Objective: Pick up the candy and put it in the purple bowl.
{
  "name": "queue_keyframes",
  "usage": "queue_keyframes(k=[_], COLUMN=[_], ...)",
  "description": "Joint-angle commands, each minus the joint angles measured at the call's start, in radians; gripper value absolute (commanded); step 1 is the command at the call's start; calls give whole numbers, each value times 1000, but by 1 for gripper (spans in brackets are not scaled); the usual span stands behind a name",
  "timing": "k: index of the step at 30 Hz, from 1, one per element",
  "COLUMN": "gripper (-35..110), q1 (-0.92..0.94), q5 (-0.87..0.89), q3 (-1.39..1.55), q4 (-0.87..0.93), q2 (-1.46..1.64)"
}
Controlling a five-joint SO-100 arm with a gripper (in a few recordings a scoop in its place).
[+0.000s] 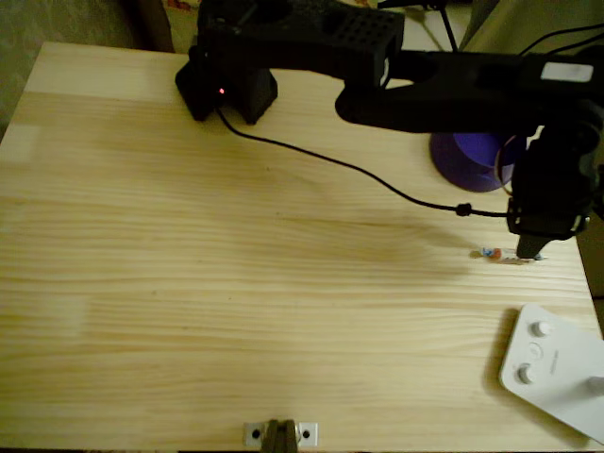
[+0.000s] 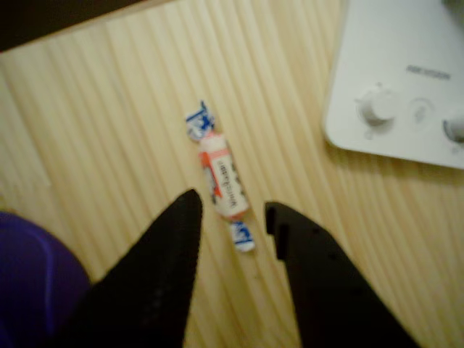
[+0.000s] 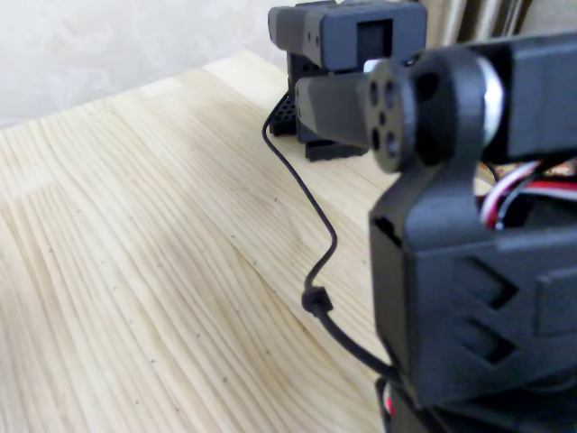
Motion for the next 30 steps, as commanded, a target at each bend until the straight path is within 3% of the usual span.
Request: queue_keyframes(k=[1,4,11,20,30], gripper=[18,18,18,18,18], q1=[-3,-9,-5,-11,-58], q5=[-14,-18,-14,84,81], q3=[-98,-75,453,489,531], q4=[18,-5,-288,-278,-278], q2=[104,103,368,445,457])
